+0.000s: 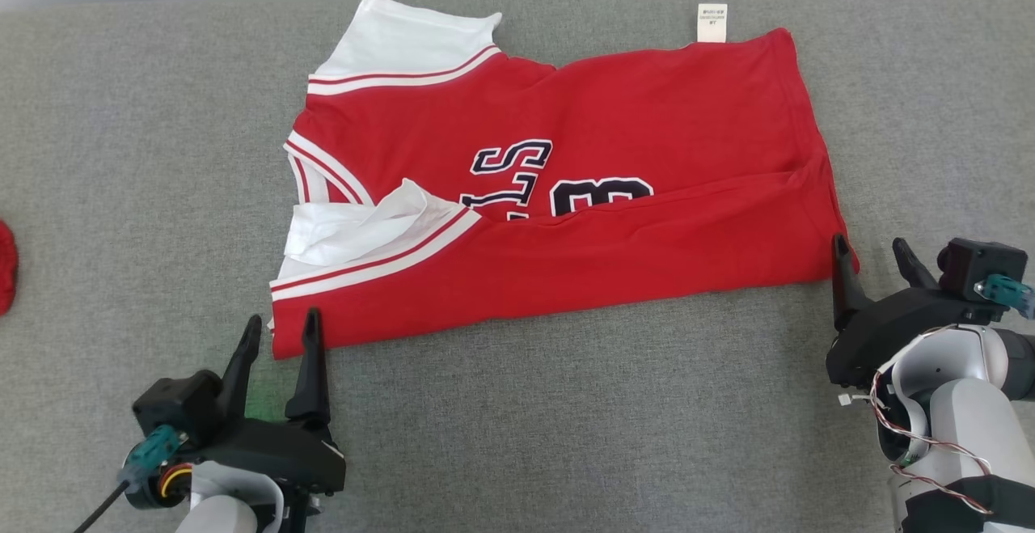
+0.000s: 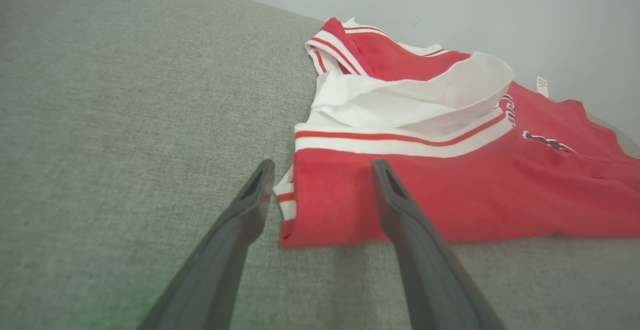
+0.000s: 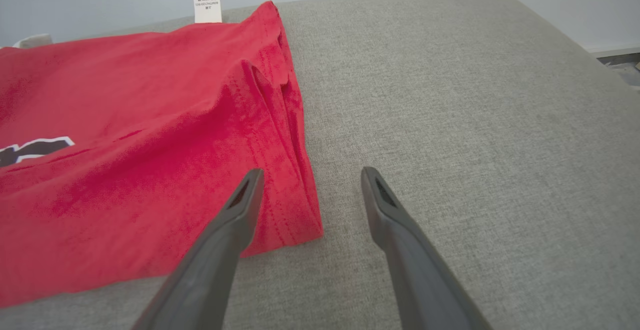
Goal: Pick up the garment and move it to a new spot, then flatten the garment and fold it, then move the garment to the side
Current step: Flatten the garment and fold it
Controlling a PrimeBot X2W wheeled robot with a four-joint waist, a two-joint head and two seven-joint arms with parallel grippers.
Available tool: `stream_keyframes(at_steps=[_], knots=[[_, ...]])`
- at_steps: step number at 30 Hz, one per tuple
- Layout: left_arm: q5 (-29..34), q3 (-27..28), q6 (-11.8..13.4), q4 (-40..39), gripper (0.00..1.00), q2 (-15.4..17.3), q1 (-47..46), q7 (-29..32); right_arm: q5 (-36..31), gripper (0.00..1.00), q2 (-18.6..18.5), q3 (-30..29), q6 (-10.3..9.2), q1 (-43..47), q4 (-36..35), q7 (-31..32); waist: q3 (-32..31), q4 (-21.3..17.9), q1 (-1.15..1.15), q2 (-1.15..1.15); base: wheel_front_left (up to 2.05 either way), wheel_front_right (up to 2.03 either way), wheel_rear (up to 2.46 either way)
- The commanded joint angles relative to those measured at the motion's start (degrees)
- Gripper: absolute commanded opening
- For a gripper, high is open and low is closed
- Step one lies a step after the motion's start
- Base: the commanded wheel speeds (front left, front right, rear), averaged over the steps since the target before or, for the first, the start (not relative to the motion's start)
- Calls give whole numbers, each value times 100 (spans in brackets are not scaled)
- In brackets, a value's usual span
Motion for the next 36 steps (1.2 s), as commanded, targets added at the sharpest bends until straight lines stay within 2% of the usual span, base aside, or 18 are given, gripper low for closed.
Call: stream_keyframes(at_steps=[1, 6, 12, 13, 14, 15, 16, 21, 27, 36], knots=[[36, 4, 30, 27, 100, 31, -42, 3, -61, 100, 15, -21, -13, 9, -12, 15, 9, 1, 1, 0, 0, 0, 0], [231, -184, 201, 294, 100, 27, -233, 225, -282, 100, 72, -101, -13, -135, 127, 389, 52, -10, 1, 0, 0, 0, 0], [96, -305, 119, 509, 100, -46, -386, 594, -385, 100, 99, -135, -13, -233, 255, 682, 95, 5, 1, 0, 0, 0, 0], [78, -332, 92, 541, 75, -51, -407, 657, -338, 100, 105, -117, -13, -235, 271, 697, 97, 8, 1, 0, 0, 0, 0], [55, -345, 65, 562, 18, -56, -429, 684, -320, 43, 106, -111, -13, -233, 282, 726, 98, 7, 1, 0, 0, 0, 0], [63, -376, 28, 581, 0, -52, -444, 730, -309, 6, 107, -93, -13, -238, 280, 718, 97, 4, 1, 0, 0, 0, 0], [56, -406, -4, 603, 0, -54, -445, 780, -294, 0, 109, -76, -13, -236, 261, 704, 89, -2, 1, 0, 0, 0, 0], [-58, -403, -121, 595, 0, -3, -322, 847, -82, 0, 108, -1, -13, -72, 98, 586, -28, -36, 1, 0, 0, 0, 0], [-204, -329, -182, 376, 0, 206, 47, 857, 293, 0, 108, -7, -13, 377, -320, 497, -271, -83, 1, 0, 0, 0, 0], [-246, -263, -29, -348, 0, 499, 681, 861, 747, 0, 102, -24, -14, 1221, -1092, 634, -507, -174, 1, 0, 0, 0, 0]])
